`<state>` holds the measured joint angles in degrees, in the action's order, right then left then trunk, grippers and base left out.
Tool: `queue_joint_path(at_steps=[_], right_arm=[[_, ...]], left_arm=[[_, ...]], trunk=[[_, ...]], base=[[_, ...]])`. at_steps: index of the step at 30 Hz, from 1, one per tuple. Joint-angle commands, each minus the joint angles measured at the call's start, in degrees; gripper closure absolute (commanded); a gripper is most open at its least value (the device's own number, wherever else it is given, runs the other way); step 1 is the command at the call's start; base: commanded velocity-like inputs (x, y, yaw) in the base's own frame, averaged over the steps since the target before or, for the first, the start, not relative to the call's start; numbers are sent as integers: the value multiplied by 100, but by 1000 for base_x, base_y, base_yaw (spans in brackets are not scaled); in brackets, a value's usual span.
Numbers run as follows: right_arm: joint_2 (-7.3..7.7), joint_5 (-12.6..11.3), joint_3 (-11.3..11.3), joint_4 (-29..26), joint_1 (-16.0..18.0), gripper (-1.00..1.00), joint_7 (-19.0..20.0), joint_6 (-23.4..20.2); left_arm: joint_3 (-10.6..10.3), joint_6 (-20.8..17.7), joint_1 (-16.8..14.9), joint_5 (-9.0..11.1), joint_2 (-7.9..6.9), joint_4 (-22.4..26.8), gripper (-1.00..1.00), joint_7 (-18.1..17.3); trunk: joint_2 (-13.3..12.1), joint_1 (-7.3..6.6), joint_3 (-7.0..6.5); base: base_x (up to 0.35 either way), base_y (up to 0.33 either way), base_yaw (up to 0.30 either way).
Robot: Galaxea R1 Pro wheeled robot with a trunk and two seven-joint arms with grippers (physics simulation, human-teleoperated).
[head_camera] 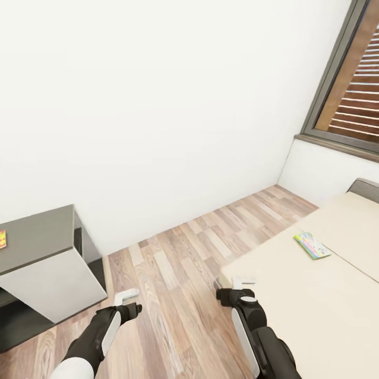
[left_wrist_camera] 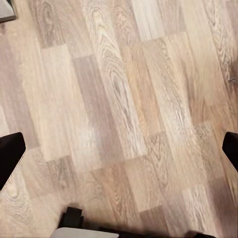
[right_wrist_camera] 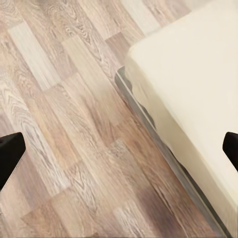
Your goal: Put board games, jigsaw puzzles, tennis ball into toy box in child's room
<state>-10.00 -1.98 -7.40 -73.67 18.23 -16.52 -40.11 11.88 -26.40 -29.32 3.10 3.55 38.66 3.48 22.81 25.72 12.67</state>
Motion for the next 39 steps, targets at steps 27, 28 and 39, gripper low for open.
queue_joint_path(at_steps=[27,28,39], right_arm=[[0,-30,-7,34,5,-100,-26,-14],[0,-30,-7,34,5,-100,-26,-14],[0,-23,-7,42,5,-100,-26,-3]], left_arm=[[16,-23,-3,33,5,9,-100,20],[16,-23,-3,33,5,10,-100,20],[16,-23,-3,33,5,9,-100,21]], trunk=[[11,7,11],[11,7,11],[11,7,11]], base=[[181,74,-184],[106,0,-259],[138,51,-259]])
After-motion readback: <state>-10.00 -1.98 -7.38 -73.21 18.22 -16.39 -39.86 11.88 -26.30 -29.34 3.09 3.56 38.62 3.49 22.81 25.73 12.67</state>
